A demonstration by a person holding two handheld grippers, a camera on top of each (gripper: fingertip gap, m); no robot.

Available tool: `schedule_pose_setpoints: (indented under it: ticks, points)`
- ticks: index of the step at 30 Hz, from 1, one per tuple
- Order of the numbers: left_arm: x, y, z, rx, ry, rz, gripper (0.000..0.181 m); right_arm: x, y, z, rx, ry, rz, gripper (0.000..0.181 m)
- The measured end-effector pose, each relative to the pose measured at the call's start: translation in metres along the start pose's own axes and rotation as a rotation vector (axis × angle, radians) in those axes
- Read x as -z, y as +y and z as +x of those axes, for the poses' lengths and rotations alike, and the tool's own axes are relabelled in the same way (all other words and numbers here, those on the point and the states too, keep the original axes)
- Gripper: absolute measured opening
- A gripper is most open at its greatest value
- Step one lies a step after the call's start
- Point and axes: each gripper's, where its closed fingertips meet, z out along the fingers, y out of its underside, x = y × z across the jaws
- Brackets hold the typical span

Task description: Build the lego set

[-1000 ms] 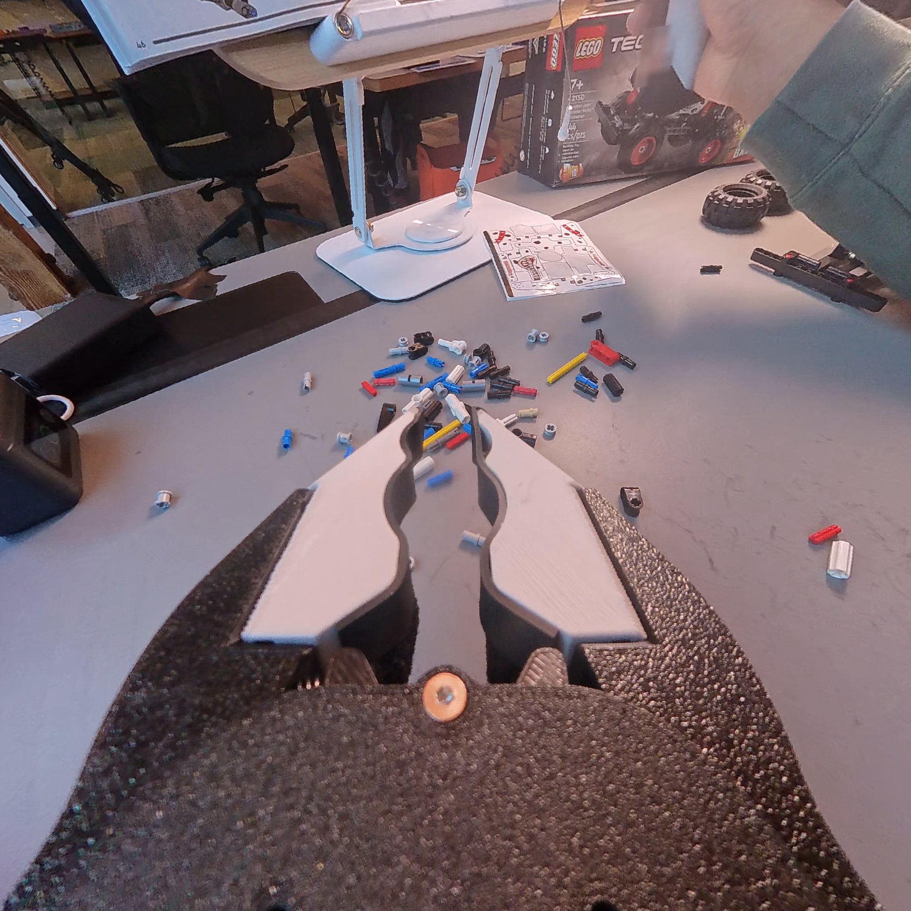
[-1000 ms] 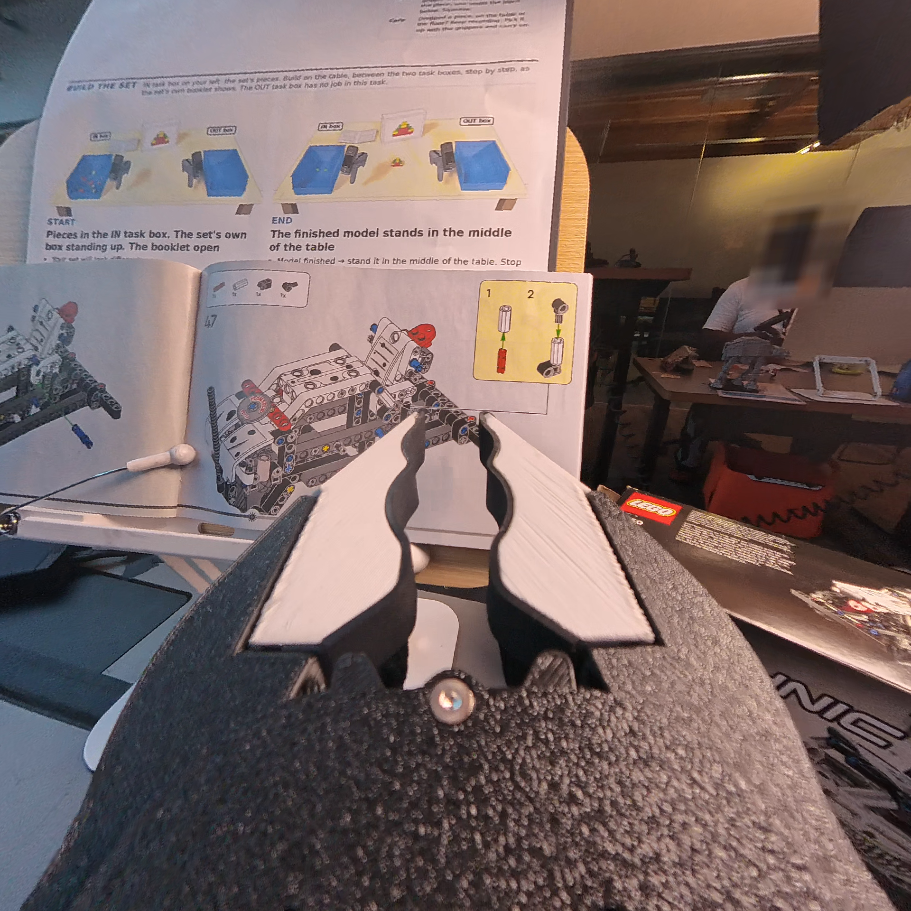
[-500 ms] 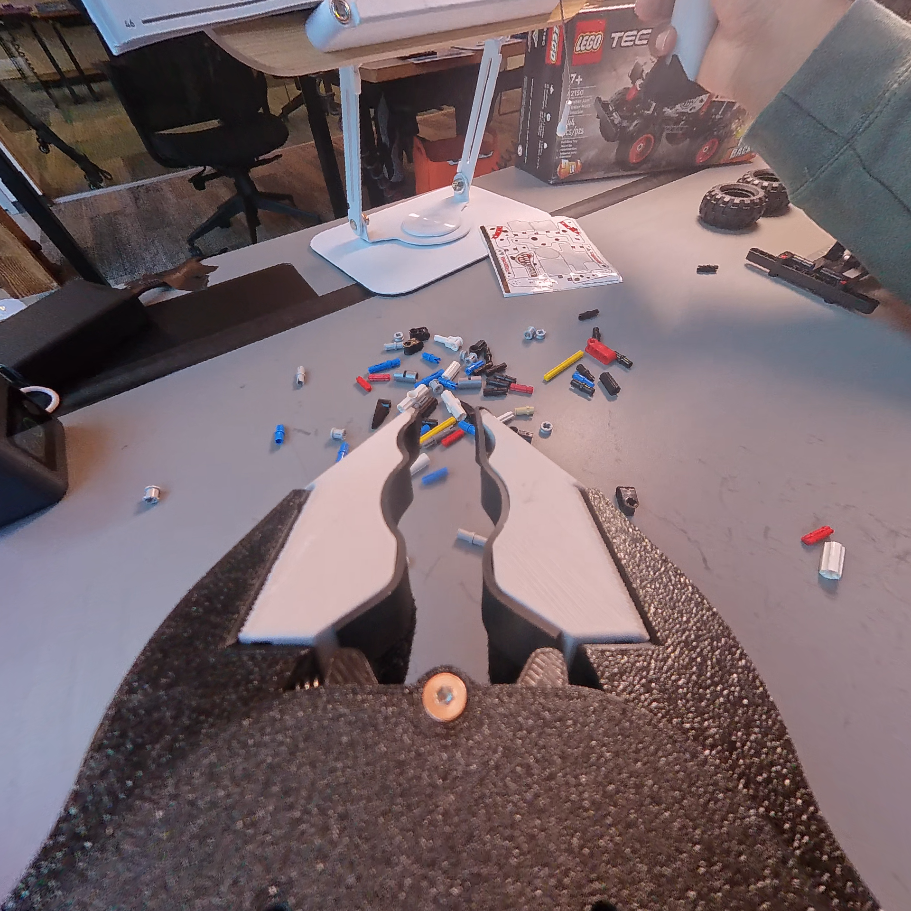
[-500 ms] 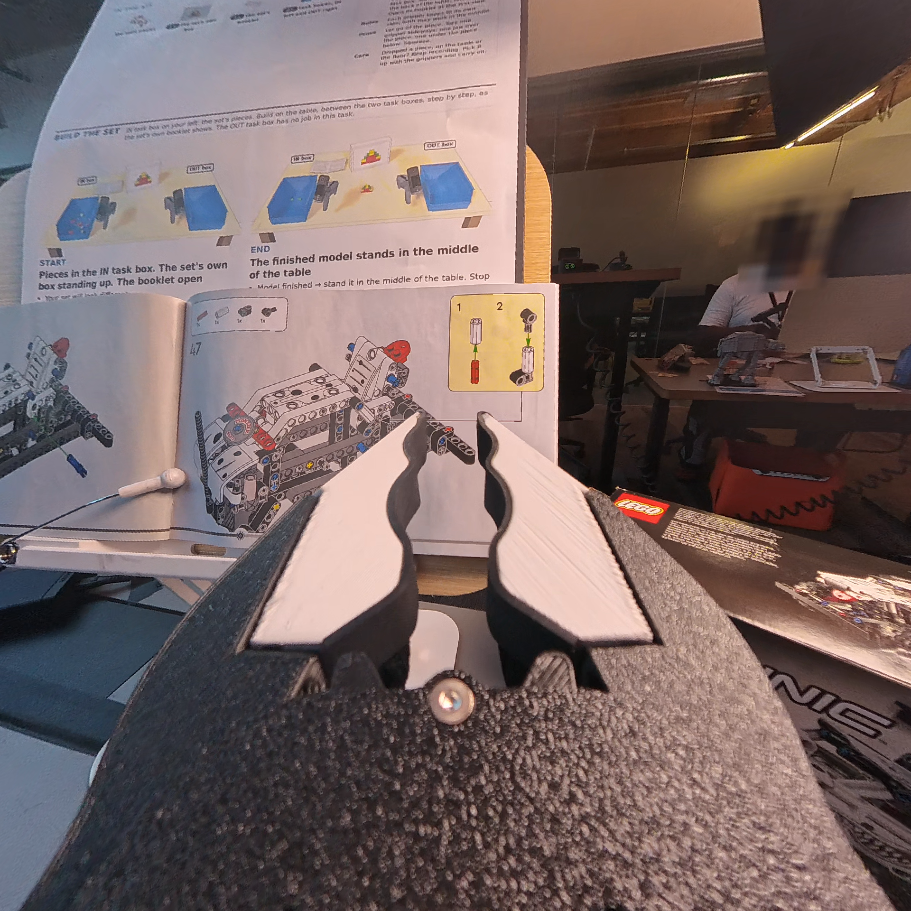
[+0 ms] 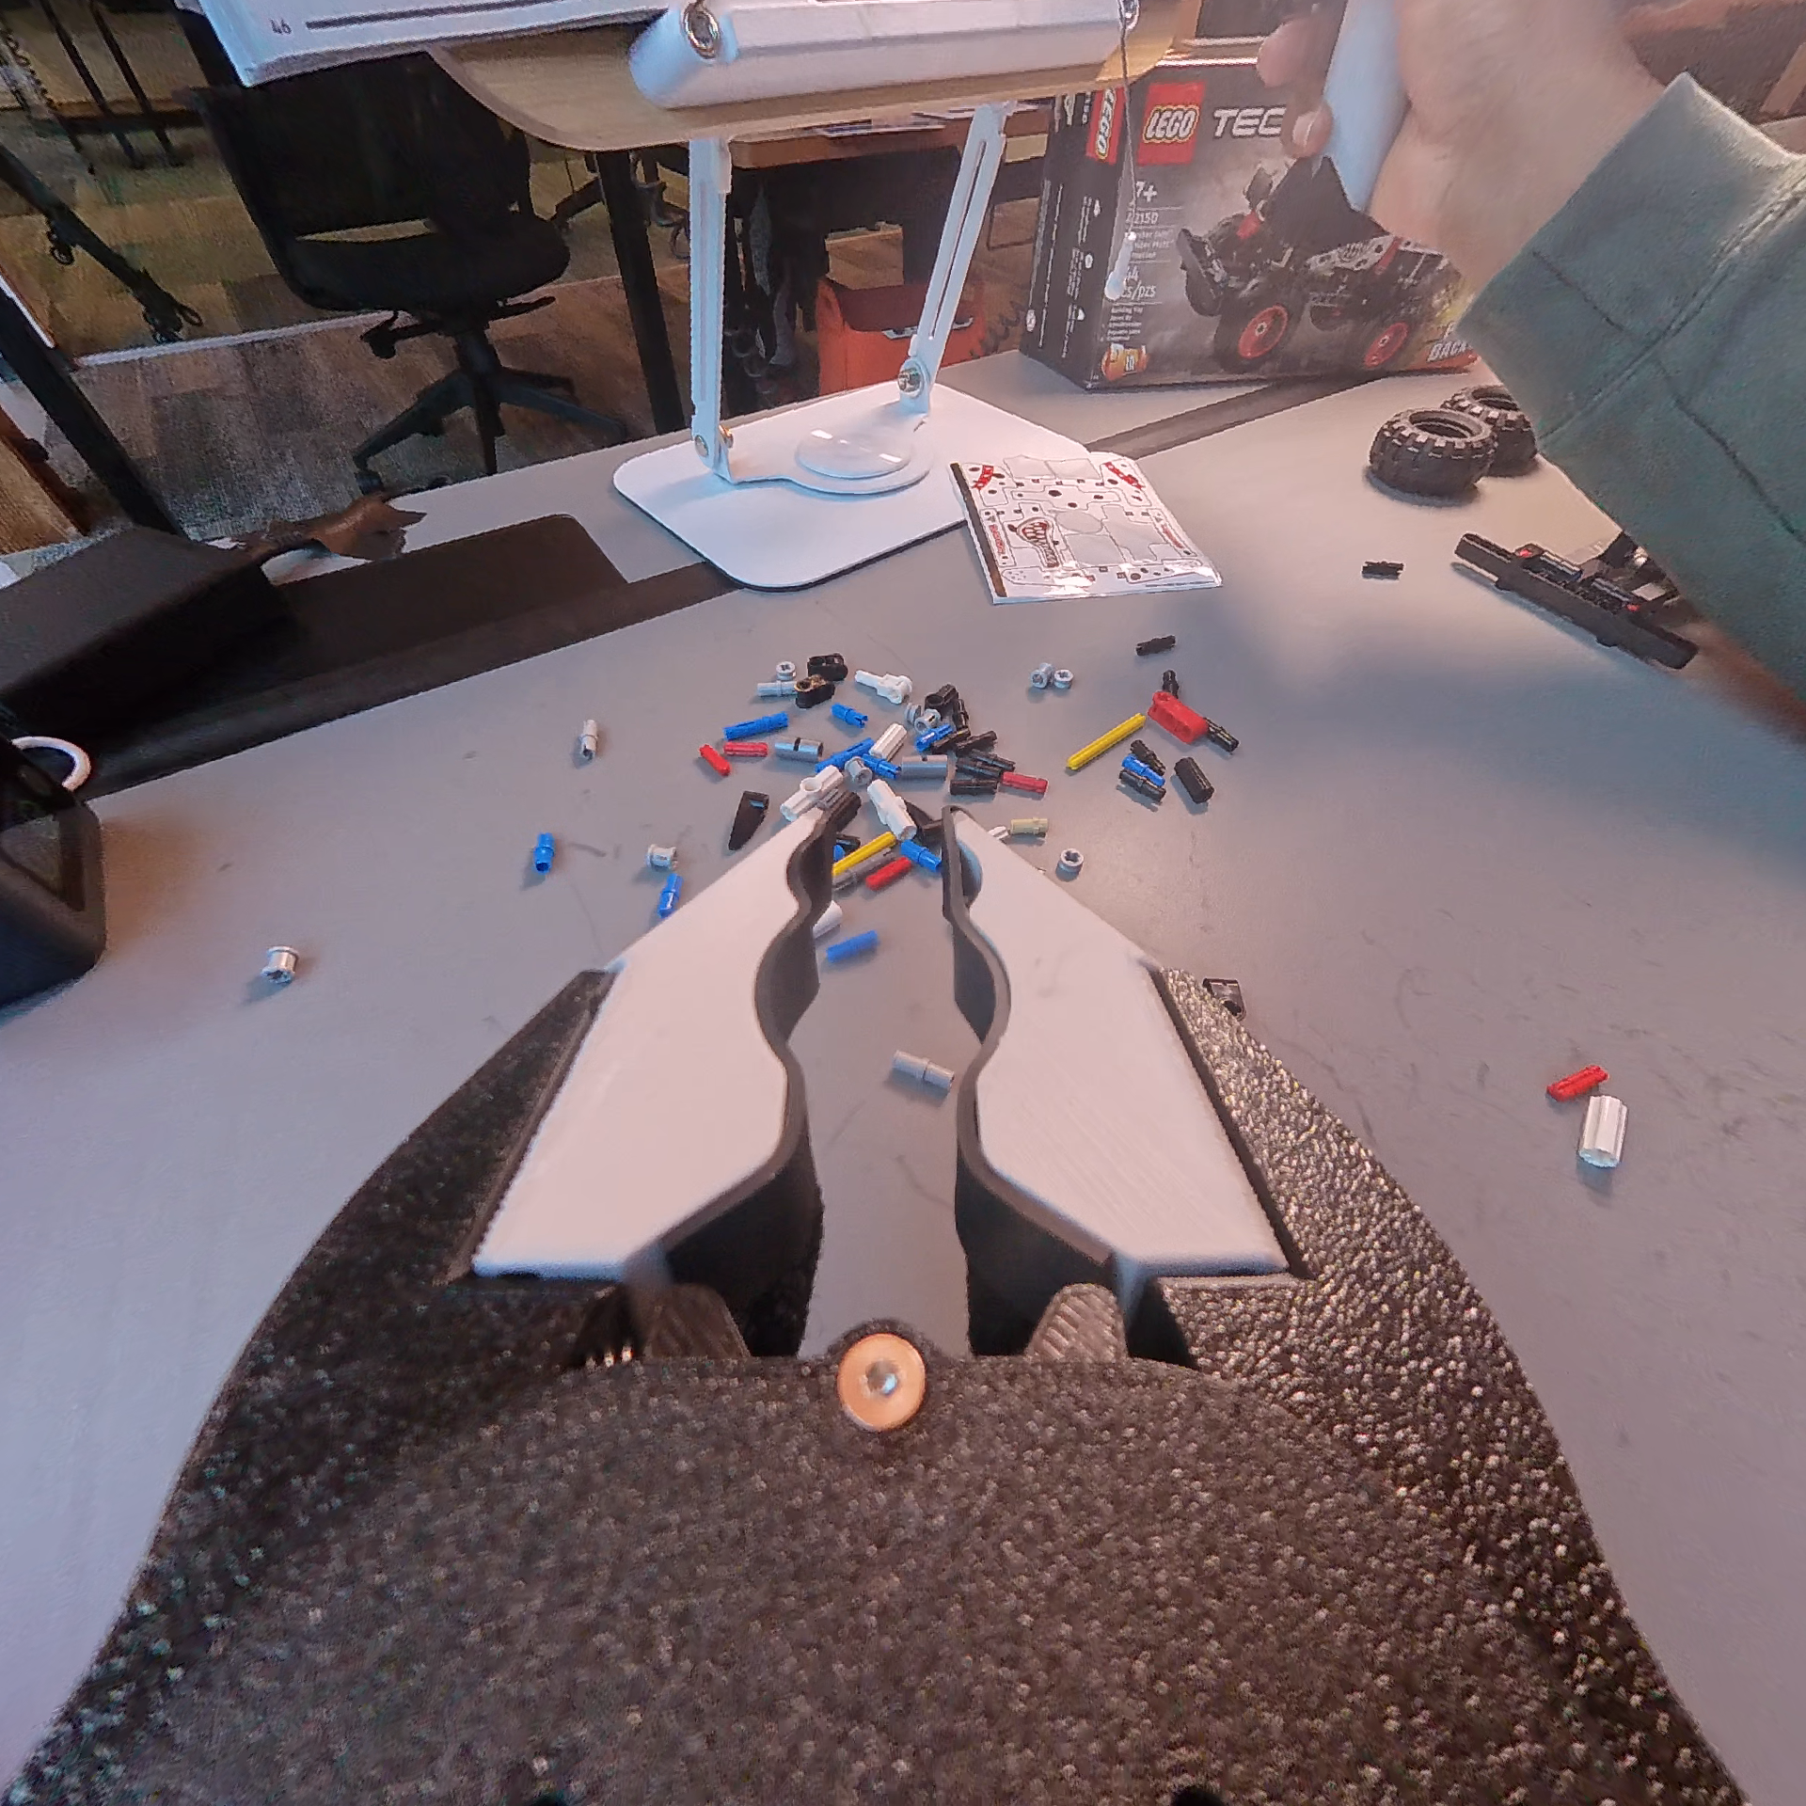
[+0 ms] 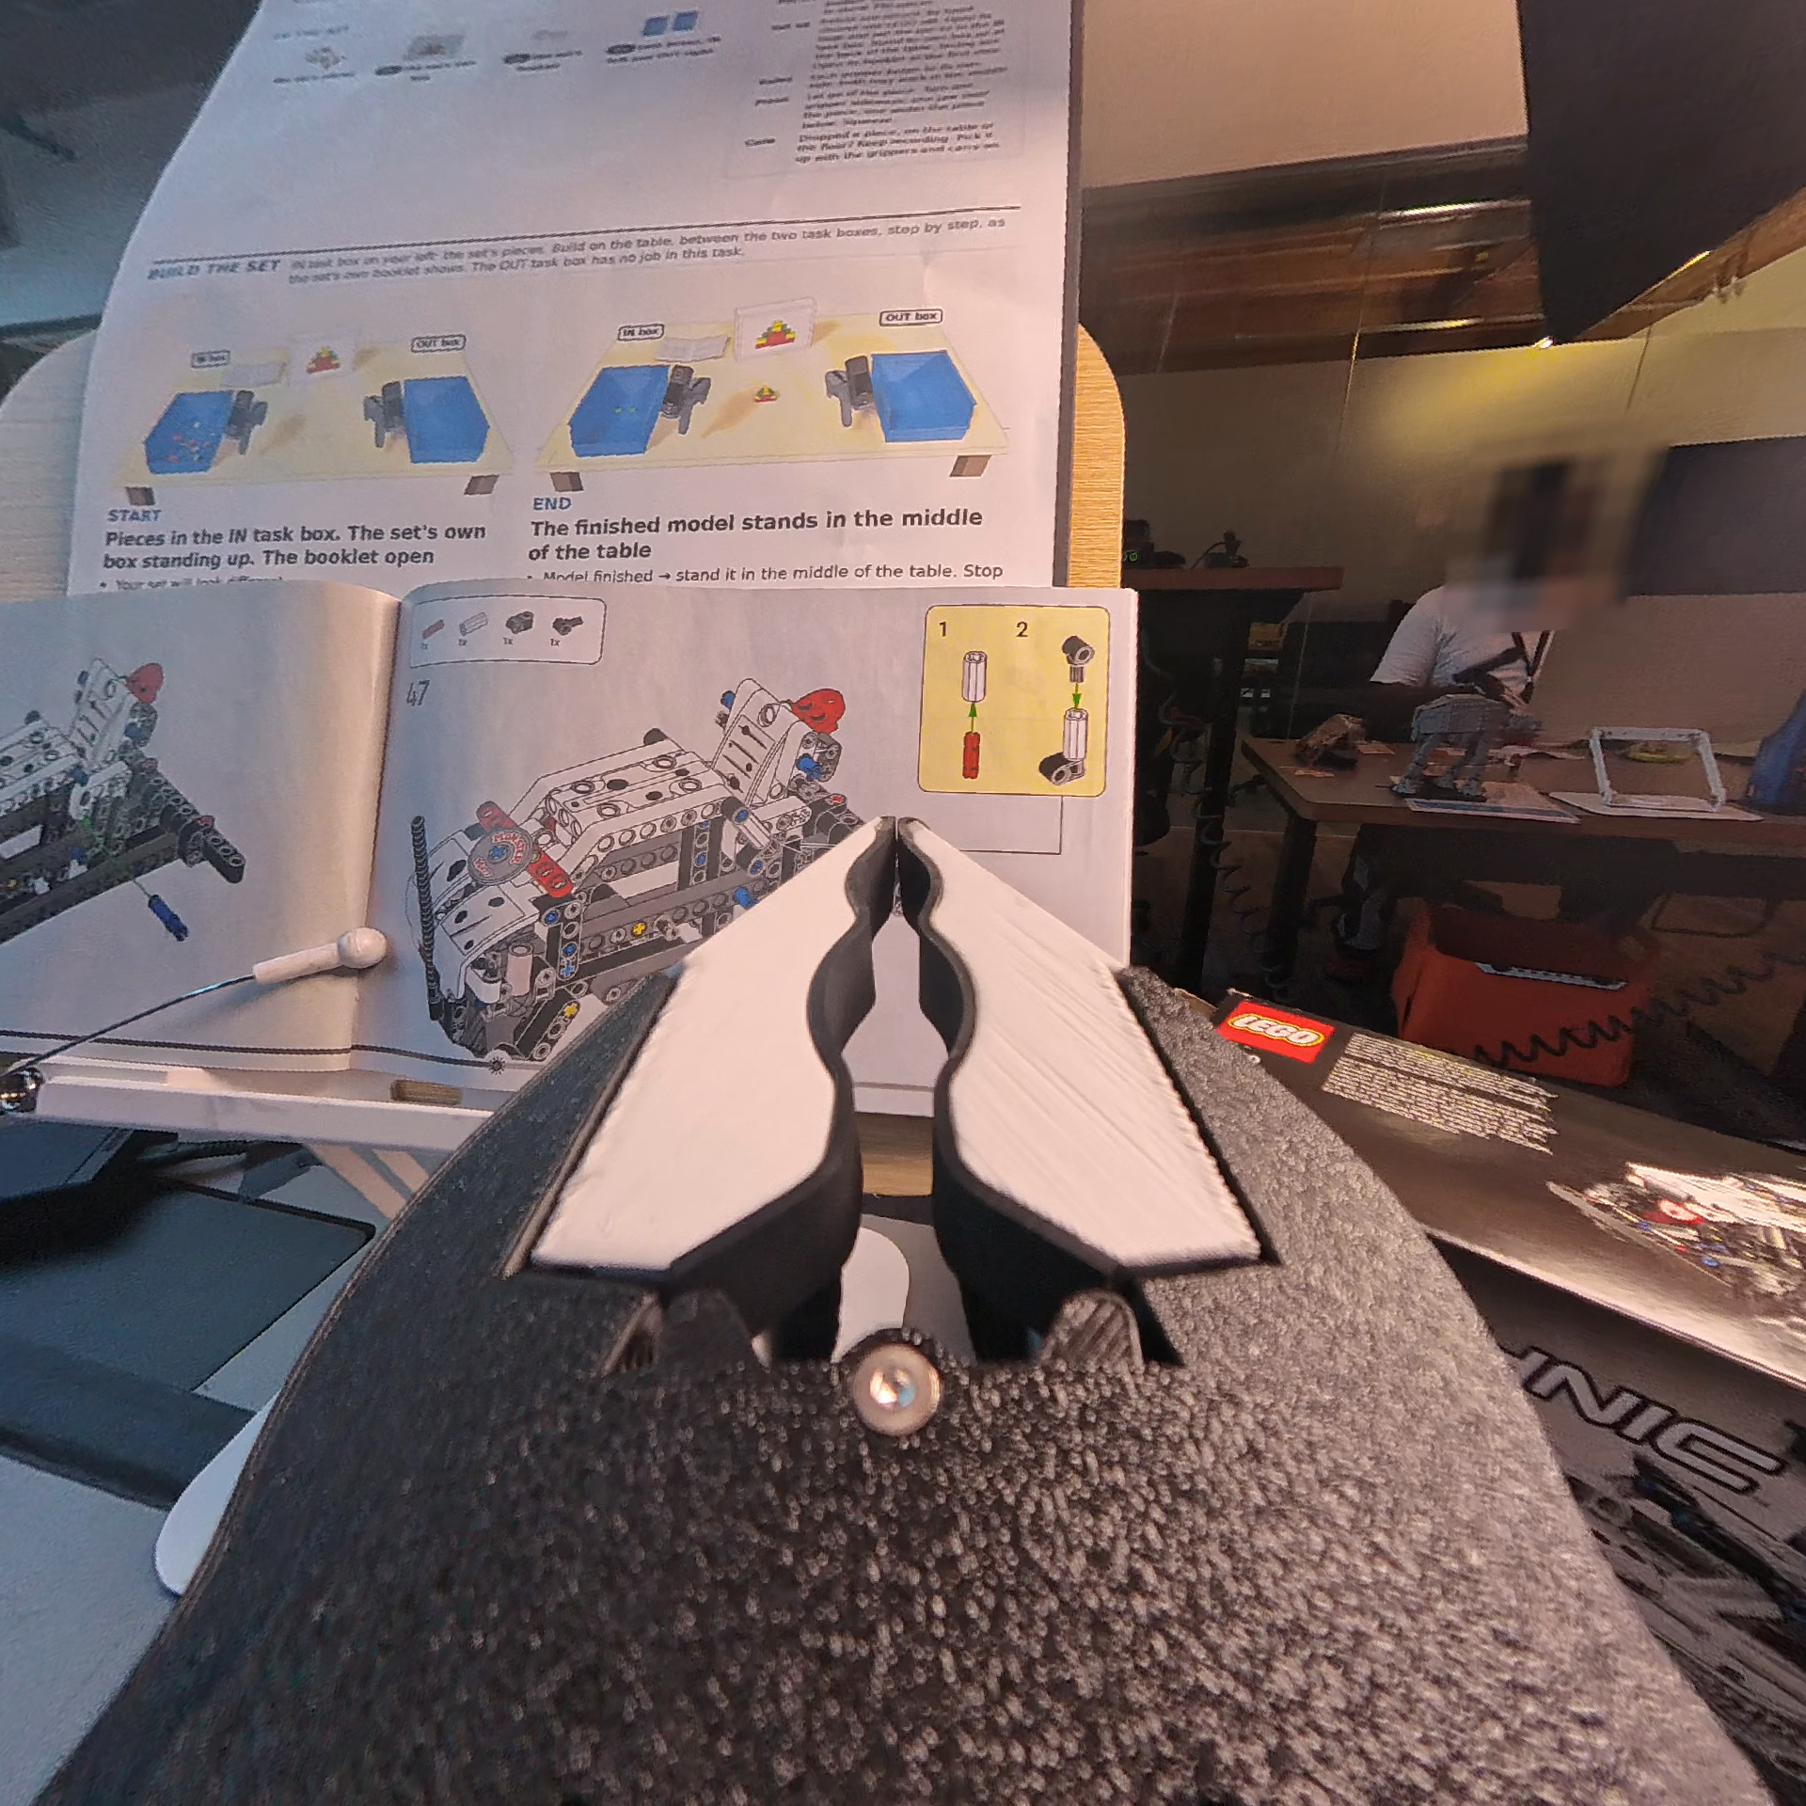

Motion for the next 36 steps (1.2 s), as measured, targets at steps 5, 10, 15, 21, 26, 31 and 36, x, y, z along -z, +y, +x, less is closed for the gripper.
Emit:
schedule_pose_setpoints:
  ticks: [5, 10, 15, 21, 26, 31, 36]
  points:
    - [0.001, -0.001, -0.002, 0.007, -0.006, 0.005, 0.022, 0.0, 0.002, -0.026, 0.016, -0.118, -0.007, 0.0]
    - [0.005, -0.004, -0.007, 0.026, -0.024, 0.016, 0.022, 0.004, 0.004, -0.069, 0.12, -0.265, -0.032, 0.0]
    - [0.011, -0.007, -0.012, 0.019, -0.059, 0.012, 0.022, 0.02, 0.004, -0.133, 0.194, -0.498, -0.077, 0.0]
    - [0.014, -0.005, -0.015, -0.028, -0.092, -0.017, 0.024, 0.065, -0.016, -0.201, 0.097, -0.803, -0.144, 0.017]
    - [0.007, 0.007, -0.003, -0.037, -0.036, -0.092, 0.026, 0.116, 0.013, -0.215, 0.345, -0.939, -0.32, 0.034]
    - [0.002, 0.027, 0.022, -0.068, 0.088, -0.222, 0.028, 0.195, 0.071, -0.198, 0.35, -1.007, -0.56, 0.04]
    - [-0.002, 0.041, 0.04, -0.069, 0.166, -0.295, 0.032, 0.273, 0.108, -0.185, 0.22, -0.992, -0.7, 0.041]
